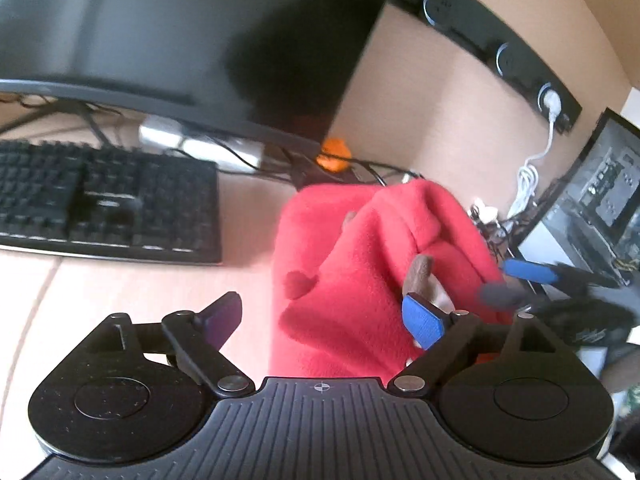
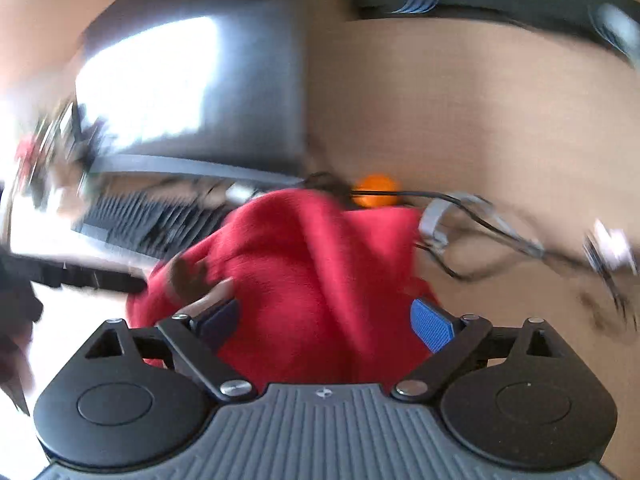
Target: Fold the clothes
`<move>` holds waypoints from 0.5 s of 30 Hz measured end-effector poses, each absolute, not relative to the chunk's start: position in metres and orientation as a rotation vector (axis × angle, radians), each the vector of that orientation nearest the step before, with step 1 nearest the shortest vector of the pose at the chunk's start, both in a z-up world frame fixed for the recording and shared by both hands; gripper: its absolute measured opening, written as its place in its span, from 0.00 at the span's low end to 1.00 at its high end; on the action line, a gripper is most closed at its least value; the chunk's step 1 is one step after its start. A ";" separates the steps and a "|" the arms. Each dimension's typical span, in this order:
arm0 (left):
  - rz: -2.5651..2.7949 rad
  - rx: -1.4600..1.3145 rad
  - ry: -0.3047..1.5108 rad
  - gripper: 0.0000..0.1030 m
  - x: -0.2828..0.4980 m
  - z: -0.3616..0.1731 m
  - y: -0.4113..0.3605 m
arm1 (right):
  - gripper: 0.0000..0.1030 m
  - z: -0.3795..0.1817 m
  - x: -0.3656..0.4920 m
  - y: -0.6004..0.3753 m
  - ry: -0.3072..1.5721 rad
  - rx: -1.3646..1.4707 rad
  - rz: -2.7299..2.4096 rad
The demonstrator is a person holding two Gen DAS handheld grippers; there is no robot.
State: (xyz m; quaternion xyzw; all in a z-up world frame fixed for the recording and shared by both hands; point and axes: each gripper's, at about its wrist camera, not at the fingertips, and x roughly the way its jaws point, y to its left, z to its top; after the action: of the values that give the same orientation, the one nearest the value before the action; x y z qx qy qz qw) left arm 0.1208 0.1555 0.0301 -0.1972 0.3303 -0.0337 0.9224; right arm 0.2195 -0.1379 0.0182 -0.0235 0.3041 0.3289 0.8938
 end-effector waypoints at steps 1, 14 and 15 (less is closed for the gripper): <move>-0.082 -0.403 0.686 0.88 0.127 0.026 0.154 | 0.89 0.017 0.221 -0.151 0.645 0.024 0.643; -0.098 -0.196 0.768 0.43 0.105 0.033 0.132 | 0.32 0.007 0.239 -0.124 0.773 0.065 0.665; -0.075 -0.184 0.789 0.43 0.104 0.025 0.134 | 0.33 0.004 0.237 -0.111 0.767 -0.003 0.670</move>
State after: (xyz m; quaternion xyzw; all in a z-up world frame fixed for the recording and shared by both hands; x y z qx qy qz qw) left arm 0.1042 0.1335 0.0251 -0.0894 0.3838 -0.0363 0.9184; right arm 0.2365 -0.1110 0.0037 -0.0016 0.3669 0.3205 0.8733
